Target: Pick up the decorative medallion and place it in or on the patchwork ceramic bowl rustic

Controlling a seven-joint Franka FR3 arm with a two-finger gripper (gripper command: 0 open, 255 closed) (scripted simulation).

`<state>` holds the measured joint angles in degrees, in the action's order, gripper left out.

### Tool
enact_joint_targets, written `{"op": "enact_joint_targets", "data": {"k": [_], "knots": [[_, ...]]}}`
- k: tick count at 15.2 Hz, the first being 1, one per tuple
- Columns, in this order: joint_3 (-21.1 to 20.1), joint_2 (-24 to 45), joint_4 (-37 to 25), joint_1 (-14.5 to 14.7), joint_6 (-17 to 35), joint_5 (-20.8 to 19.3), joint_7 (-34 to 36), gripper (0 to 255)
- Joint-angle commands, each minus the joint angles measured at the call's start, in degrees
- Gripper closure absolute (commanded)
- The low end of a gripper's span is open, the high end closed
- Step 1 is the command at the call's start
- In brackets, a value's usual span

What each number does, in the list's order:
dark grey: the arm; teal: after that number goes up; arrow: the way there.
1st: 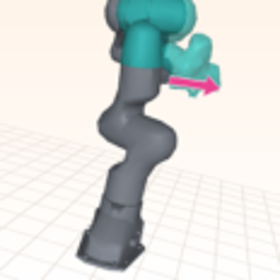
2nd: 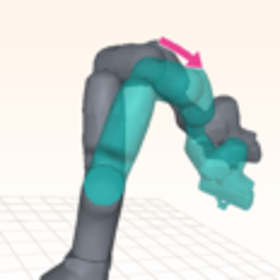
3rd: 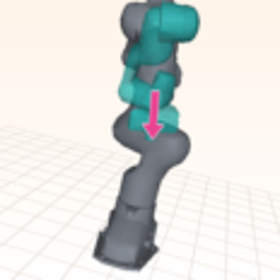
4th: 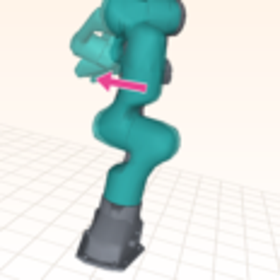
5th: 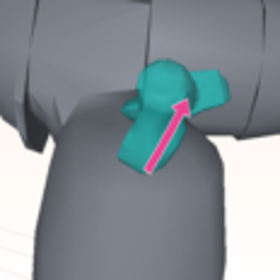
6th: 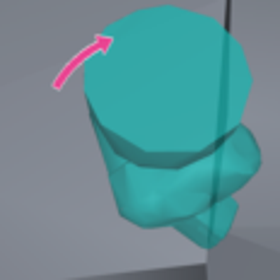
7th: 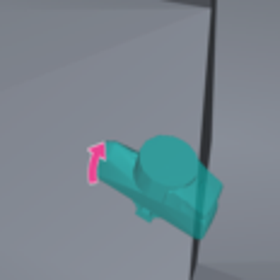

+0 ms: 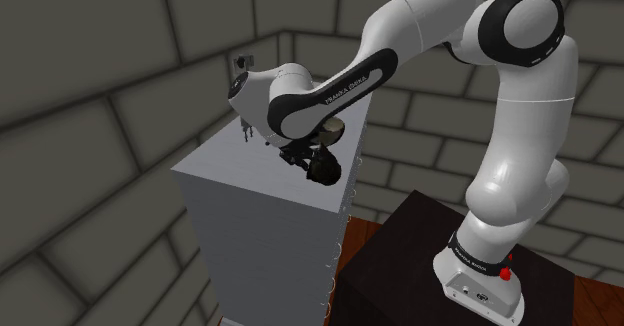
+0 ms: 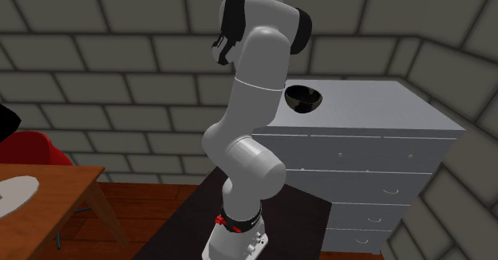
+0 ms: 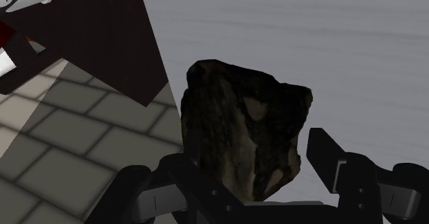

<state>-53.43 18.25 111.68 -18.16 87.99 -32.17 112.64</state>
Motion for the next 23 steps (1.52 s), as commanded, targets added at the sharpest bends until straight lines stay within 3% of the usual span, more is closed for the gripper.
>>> {"op": "enact_joint_targets", "data": {"k": [1,22,23], "knots": [[0.03,0.03,0.03,-0.01,0.0,-0.01,0.0,255],[-1.95,-6.83,-6.79,-1.65,-9.0,4.42,-6.72,255],[-1.95,-6.83,-6.79,-1.65,-9.0,4.42,-6.72,0]]}}
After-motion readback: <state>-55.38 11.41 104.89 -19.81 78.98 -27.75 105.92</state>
